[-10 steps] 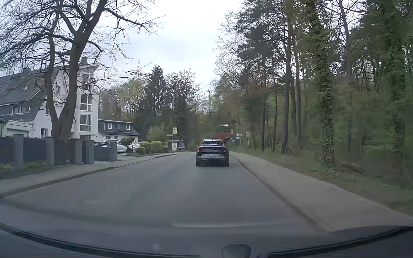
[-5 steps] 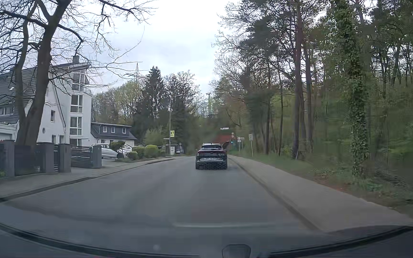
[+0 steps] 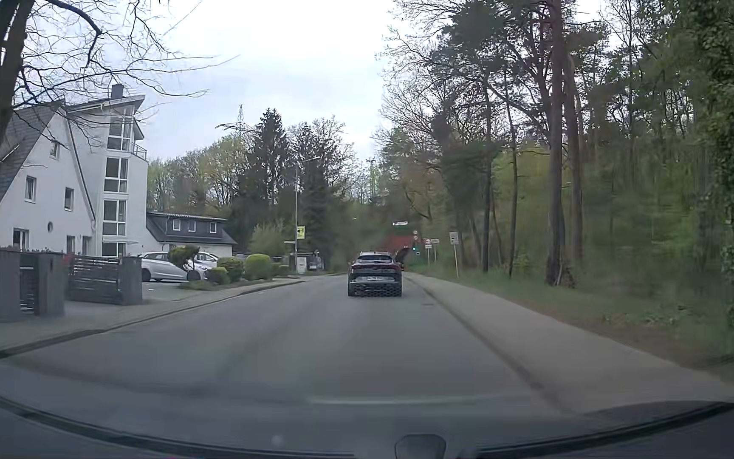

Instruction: Follow the waypoints while adhering to traffic rules and regulations

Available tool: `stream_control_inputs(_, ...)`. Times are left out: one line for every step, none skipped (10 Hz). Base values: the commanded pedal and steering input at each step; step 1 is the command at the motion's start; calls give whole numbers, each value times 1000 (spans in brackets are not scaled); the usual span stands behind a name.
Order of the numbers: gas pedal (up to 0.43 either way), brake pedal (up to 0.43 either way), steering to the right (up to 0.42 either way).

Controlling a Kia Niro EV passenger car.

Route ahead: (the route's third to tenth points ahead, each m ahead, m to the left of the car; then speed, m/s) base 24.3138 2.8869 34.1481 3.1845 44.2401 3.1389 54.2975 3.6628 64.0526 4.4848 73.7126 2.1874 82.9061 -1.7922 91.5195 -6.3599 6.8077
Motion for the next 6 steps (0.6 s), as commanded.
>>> stream_control_inputs(287, 0, -2)
stream_control_inputs(287, 0, -3)
stream_control_inputs(287, 0, -2)
stream_control_inputs(287, 0, -2)
stream_control_inputs(287, 0, -2)
stream_control_inputs(287, 0, -1)
